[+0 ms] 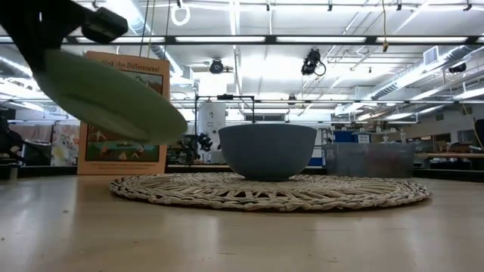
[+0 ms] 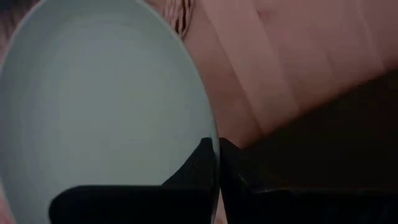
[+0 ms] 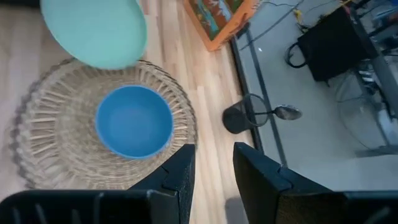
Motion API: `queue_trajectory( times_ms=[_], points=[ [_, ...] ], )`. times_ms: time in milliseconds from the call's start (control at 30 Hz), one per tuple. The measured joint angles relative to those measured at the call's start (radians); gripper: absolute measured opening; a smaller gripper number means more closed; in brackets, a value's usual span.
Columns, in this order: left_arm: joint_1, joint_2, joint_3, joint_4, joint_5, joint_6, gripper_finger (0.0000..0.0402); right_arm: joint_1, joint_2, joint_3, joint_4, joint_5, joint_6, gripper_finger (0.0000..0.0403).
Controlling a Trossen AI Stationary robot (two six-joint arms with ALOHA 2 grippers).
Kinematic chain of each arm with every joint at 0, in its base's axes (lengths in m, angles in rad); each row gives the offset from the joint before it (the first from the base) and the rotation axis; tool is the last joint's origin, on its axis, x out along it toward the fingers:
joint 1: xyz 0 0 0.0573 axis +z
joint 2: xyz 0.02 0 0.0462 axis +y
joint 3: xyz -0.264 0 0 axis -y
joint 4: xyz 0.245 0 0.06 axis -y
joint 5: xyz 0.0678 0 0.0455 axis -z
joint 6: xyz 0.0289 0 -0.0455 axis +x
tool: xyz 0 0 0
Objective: Arrange a breakfast setting
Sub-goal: Put the light green plate on the brown table mat
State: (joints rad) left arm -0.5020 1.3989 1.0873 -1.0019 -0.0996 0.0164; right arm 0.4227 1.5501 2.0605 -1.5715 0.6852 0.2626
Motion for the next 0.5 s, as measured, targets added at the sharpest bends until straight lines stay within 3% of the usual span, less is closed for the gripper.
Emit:
queue_trajectory(
  times_ms=[233,500],
  points=[
    [-0.012,0.093,-0.014,0.295,0.02,0.043,0.0016,0.017,0.0,0.0,0.0,-0.012,0.039,0.0117],
    [0.023,0.13,-0.019,0.327,-0.01,-0.004,0.0017,0.028,0.001,0.0,0.0,-0.054,0.086,0.0117]
  ],
)
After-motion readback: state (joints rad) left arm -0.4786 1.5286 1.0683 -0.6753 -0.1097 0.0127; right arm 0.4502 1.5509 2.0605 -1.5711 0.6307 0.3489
